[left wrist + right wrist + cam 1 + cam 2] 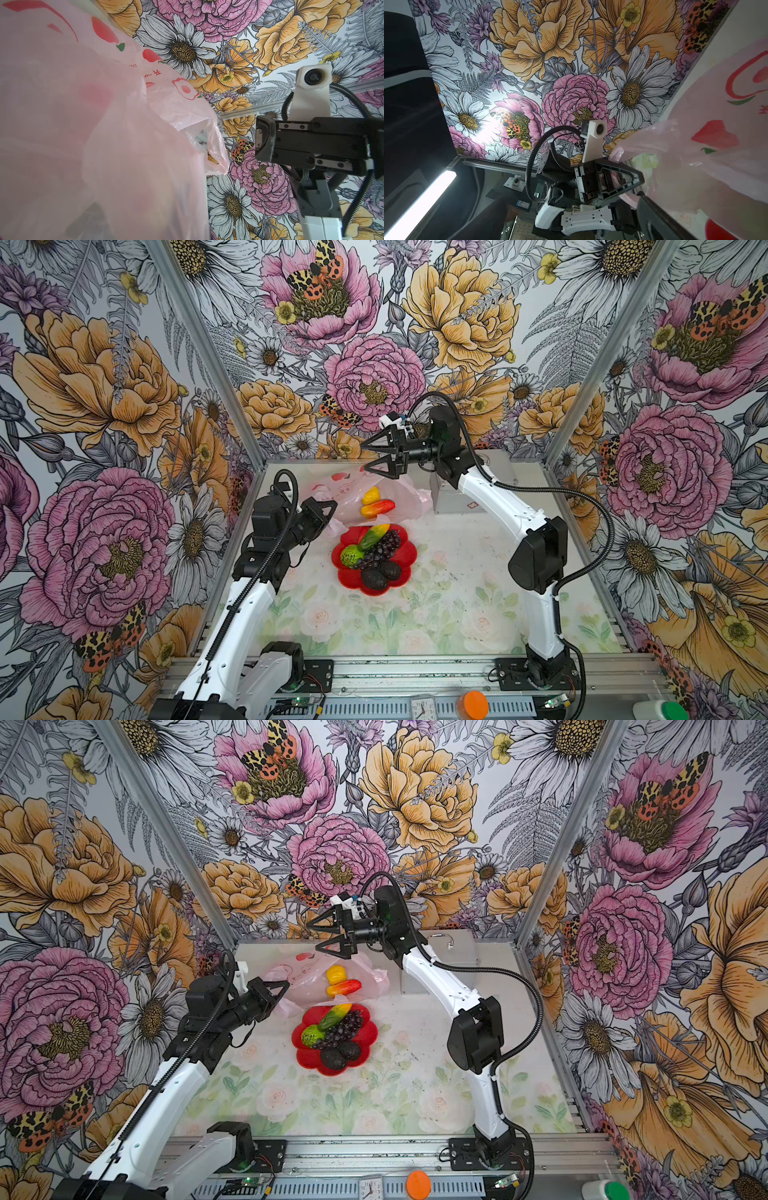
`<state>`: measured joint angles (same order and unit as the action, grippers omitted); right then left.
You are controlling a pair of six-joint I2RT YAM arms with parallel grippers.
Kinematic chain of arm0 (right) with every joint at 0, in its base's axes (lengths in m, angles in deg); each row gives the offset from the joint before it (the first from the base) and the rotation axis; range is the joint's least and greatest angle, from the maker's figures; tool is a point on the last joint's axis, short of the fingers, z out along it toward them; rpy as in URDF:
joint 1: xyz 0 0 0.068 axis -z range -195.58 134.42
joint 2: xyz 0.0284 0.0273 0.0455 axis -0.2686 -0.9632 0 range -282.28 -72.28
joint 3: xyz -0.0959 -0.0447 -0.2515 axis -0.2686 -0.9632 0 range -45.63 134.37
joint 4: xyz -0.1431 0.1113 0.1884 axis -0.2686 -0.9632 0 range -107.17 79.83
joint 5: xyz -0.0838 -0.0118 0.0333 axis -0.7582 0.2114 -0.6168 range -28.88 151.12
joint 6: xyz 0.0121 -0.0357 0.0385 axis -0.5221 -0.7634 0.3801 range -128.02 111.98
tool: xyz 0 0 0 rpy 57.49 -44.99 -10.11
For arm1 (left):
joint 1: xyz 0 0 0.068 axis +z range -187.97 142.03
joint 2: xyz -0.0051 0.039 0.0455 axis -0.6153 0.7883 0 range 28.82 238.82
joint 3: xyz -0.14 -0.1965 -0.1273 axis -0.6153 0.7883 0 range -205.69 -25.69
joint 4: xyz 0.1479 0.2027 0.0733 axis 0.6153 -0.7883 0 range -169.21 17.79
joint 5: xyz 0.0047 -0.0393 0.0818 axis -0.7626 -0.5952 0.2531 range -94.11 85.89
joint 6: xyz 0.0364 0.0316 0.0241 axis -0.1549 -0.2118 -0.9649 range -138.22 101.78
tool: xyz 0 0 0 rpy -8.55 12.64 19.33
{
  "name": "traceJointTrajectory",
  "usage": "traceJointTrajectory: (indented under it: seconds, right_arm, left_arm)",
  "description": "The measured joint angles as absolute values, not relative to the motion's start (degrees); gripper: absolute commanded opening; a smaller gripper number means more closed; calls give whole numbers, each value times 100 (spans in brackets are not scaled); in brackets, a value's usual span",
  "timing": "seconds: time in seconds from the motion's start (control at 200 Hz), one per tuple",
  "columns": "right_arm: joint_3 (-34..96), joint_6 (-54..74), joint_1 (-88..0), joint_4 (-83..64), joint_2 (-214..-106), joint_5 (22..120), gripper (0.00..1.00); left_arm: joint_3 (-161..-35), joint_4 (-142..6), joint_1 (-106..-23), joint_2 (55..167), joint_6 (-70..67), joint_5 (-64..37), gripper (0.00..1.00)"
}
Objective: Place the fruits into the plastic bag
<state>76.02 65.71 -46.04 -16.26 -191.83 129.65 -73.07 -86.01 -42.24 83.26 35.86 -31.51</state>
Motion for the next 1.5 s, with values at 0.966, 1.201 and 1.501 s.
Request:
traceJointTrajectory:
  seconds: [0.966,1.201,1.501]
  right_arm:
    - [5464,2672,-6311,-7523,-17653,7882,90]
    - [6059,3253,-6377,-7191,-18689,7396,91]
    - [6970,3916,-6337,-7099,-19594,7092,95]
  left_arm:
    - [-7416,-8745,-4224,8256,3538,-3087,0]
    - [-7543,-8739,-4253,8251,3540,-3087,0]
    - [-7543,-8811,-4255,8142,3529,-3090,0]
